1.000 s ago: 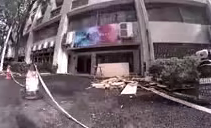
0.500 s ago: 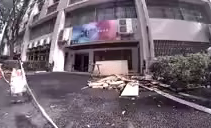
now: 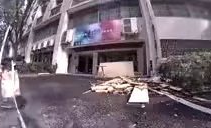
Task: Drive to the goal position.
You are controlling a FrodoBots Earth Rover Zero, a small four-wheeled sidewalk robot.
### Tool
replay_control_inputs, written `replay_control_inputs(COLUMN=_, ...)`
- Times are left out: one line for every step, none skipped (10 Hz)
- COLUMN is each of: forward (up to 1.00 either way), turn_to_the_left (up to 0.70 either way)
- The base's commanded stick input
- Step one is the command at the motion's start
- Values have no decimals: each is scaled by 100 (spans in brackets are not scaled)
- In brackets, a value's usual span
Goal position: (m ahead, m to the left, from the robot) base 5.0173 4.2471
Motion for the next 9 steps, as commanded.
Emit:
replay_control_inputs(forward=60, turn_to_the_left=17)
replay_control_inputs(forward=48, turn_to_the_left=23)
replay_control_inputs(forward=43, turn_to_the_left=26)
replay_control_inputs(forward=43, turn_to_the_left=26)
replay_control_inputs(forward=43, turn_to_the_left=26)
replay_control_inputs(forward=43, turn_to_the_left=26)
replay_control_inputs(forward=43, turn_to_the_left=26)
replay_control_inputs(forward=43, turn_to_the_left=26)
replay_control_inputs(forward=43, turn_to_the_left=26)
